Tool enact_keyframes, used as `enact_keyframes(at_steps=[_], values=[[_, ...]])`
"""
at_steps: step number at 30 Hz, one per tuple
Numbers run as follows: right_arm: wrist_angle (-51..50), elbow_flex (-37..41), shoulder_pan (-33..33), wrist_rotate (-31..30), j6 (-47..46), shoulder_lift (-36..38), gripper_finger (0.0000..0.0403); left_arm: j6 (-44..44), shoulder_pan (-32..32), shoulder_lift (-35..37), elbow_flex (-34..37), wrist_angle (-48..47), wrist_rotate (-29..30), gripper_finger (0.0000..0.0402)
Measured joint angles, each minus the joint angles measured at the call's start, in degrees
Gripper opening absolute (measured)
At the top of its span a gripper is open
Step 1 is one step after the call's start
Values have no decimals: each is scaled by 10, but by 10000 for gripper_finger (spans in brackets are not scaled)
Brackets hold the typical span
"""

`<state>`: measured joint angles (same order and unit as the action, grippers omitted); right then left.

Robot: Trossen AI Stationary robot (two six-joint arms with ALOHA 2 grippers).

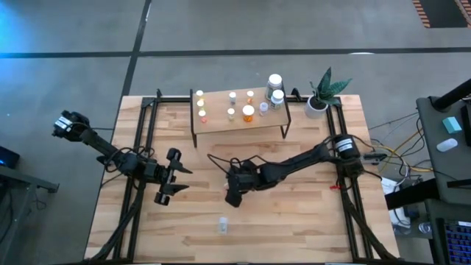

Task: Pick and place medicine bottles onto shelf by color
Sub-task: Put the pink pill bottle on the shelf

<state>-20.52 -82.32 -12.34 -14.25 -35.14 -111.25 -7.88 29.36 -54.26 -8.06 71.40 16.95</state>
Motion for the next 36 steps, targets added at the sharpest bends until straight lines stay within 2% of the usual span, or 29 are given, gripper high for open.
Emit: enact_keyframes(at_steps=[6, 16, 24, 36], values=[[23, 0, 0, 52, -15, -48, 286, 1, 0, -9, -2, 1, 0, 195], [23, -1, -1, 49, 10, -60, 277, 2, 0, -12, -1, 2, 0, 195], [-9, -9, -7, 44, 94, -60, 221, 2, 0, -12, -1, 2, 0, 195], [-13, -10, -11, 37, 118, -60, 155, 15, 0, -30, -3, 5, 2, 195]])
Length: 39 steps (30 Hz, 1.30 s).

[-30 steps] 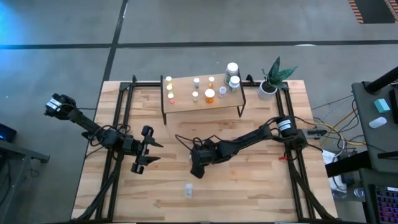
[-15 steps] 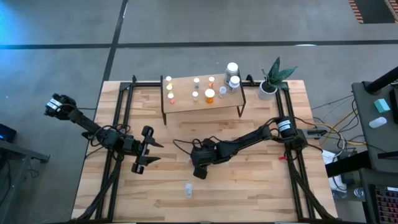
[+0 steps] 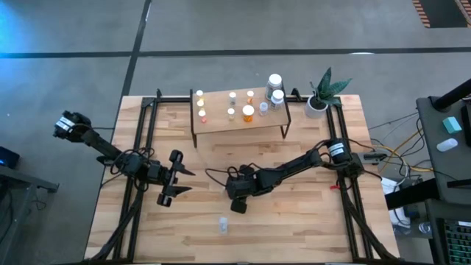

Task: Pick and place medicine bottles onto shelf by color
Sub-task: Put the pink pill bottle on the shelf

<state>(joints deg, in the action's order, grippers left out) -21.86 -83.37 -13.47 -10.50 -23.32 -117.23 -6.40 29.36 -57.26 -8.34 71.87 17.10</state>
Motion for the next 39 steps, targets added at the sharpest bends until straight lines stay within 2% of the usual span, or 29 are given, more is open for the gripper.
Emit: enact_keyframes(at_steps=[10, 34, 39], values=[[6, -8, 0, 0, 9, 4, 119, 1, 0, 0, 0, 1, 1, 195], [-34, -1, -8, 0, 15, 9, 116, 1, 0, -1, 1, 12, 2, 195], [-32, -1, -8, -1, 18, 9, 104, 1, 0, -1, 2, 12, 2, 195]])
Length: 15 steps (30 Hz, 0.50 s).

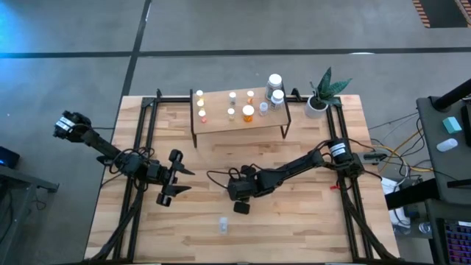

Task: Pick and place medicine bottles onto shelf by color
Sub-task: Put the pink pill bottle on the shelf

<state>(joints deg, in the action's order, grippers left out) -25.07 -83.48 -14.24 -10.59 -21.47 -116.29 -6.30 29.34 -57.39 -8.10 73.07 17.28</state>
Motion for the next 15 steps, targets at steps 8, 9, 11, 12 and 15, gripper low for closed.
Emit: enact_keyframes(at_steps=[8, 9, 11, 12, 15], values=[[1, 0, -1, 0, 0, 0, 96, 0, 0, 0, 0, 0, 0, 195], [1, 0, -1, 0, 0, 0, 97, 0, 0, 0, 0, 0, 0, 195], [1, 0, -3, 0, 0, 3, 97, 0, 0, 0, 0, 0, 0, 195], [1, 0, -4, 0, 0, 6, 97, 0, 0, 0, 0, 0, 0, 195], [8, 0, -10, -2, 5, 21, 96, 0, 0, 0, 0, 0, 0, 195]])
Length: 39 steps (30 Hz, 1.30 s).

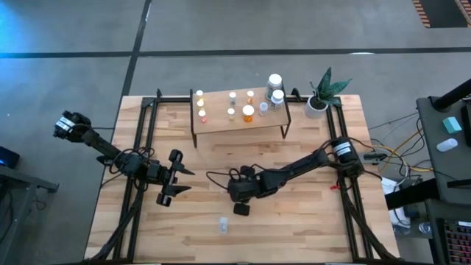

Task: Pick and place medicine bottles onto shelf by color
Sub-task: Put the pink pill bottle on the shelf

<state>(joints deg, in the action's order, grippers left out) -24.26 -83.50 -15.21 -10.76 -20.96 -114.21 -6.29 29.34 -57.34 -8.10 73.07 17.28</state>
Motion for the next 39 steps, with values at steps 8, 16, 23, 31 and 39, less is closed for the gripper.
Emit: enact_keyframes(at_steps=[8, 16, 23, 31, 39], values=[[45, 4, -37, -40, 16, 41, 96, 0, 0, 1, 0, 0, 0, 195], [147, 58, -74, -69, 44, 78, 96, 4, 0, 2, 0, 0, 0, 195], [397, 199, -74, -73, 65, 143, 96, 15, 1, -9, -5, -22, -19, 195], [668, 316, -74, -72, 101, 166, 96, 16, 0, -77, -47, -34, -5, 195], [672, 323, -81, -73, 96, 166, 96, 87, -20, -71, -139, -269, 35, 195]])
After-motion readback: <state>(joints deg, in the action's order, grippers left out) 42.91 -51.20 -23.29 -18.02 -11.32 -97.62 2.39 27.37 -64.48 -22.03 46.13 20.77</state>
